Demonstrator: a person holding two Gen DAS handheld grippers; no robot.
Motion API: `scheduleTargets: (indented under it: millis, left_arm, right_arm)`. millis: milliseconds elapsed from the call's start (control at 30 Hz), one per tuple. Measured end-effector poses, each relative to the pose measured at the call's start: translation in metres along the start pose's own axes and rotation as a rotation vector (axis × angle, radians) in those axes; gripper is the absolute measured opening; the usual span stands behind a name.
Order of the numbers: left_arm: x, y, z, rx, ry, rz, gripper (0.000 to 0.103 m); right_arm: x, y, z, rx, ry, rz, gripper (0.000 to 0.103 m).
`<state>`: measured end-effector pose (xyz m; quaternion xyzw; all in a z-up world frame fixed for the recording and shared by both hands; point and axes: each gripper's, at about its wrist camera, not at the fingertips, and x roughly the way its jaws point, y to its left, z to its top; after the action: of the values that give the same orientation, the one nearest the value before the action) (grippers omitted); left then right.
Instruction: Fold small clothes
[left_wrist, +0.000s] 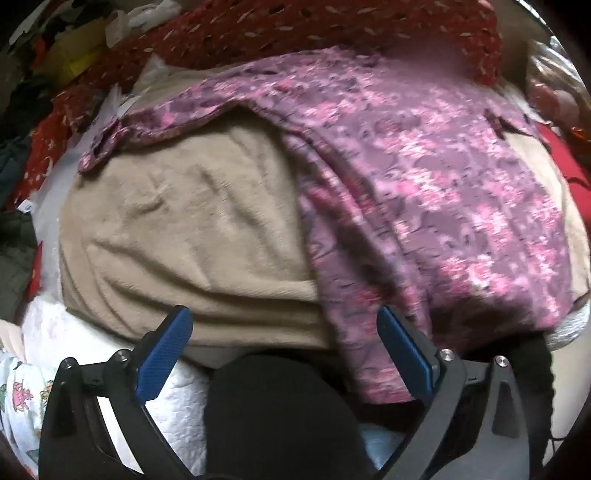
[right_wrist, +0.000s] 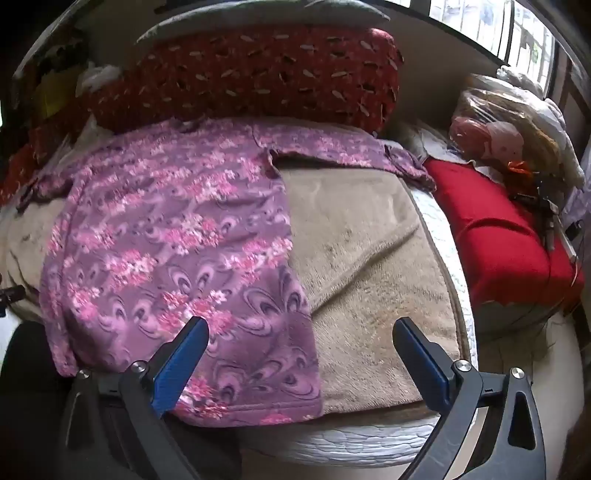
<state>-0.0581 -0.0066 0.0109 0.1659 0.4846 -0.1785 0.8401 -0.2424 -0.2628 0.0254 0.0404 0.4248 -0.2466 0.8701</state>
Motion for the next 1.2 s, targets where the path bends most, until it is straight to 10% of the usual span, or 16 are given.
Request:
scheduleTargets:
  millis: [1200]
  left_arm:
    - [-0.022, -0.042, 0.01, 0.049, -0.061, -0.086, 0.101]
  right_arm:
    - [-0.021, 0.025, 0.008, -0.049, -0.101, -0.004, 0.1]
